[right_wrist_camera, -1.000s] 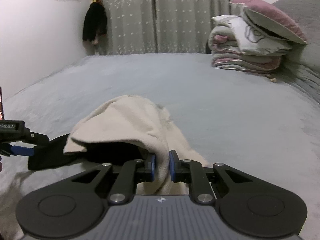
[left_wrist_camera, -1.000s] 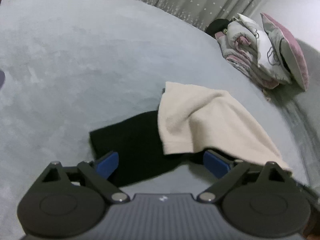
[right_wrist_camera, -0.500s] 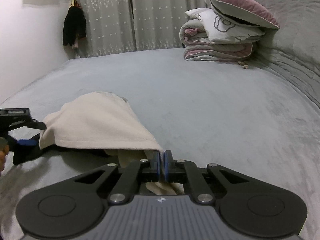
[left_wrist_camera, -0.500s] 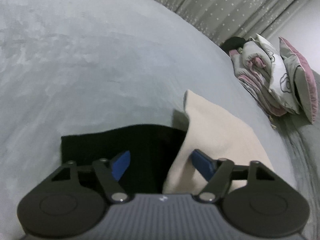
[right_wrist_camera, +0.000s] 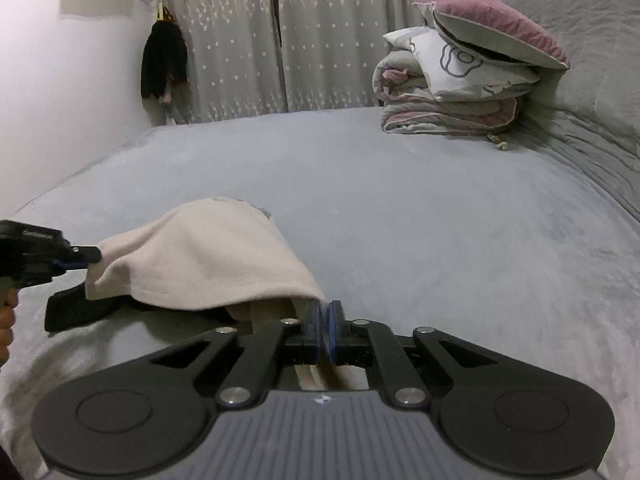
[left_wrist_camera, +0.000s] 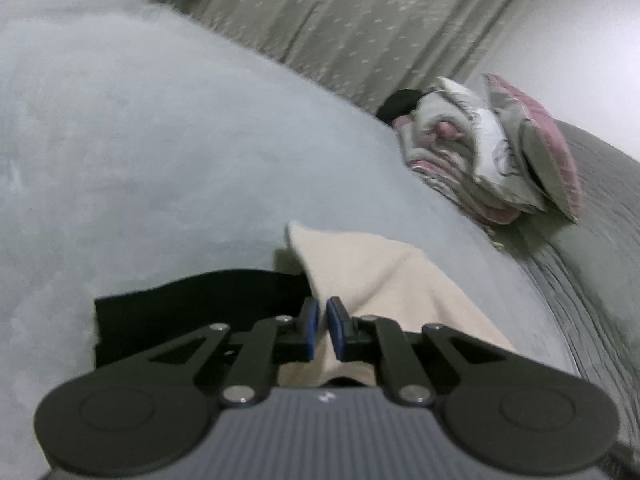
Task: Fold clothes
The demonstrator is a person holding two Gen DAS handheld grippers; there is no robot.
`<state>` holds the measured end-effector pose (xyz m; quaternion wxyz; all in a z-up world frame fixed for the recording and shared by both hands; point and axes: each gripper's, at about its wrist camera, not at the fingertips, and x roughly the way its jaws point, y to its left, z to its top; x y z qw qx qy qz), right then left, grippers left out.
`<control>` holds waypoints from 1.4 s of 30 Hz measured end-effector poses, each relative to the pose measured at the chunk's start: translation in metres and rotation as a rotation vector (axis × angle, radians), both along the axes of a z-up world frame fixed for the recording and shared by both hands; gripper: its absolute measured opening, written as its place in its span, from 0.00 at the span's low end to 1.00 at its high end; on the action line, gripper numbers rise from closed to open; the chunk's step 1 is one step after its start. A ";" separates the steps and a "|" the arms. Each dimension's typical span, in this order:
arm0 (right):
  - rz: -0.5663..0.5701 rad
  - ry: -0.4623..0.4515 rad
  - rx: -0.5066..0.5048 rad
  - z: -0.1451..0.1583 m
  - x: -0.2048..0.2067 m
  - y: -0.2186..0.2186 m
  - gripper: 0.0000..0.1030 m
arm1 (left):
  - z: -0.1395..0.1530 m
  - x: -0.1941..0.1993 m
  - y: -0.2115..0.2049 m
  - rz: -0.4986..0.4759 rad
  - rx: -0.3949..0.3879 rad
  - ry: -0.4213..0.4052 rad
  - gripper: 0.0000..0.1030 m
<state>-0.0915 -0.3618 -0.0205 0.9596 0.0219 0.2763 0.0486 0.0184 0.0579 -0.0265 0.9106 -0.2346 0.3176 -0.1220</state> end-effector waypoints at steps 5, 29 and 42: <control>0.020 -0.020 -0.001 0.008 -0.018 -0.005 0.04 | 0.017 -0.032 0.011 -0.080 0.004 -0.036 0.07; 0.248 -0.054 0.332 0.060 -0.059 -0.022 0.04 | 0.063 -0.141 0.073 -0.510 0.110 -0.115 0.07; 0.380 0.194 0.220 0.026 -0.032 -0.002 0.05 | 0.024 -0.132 0.037 -0.663 0.322 0.078 0.07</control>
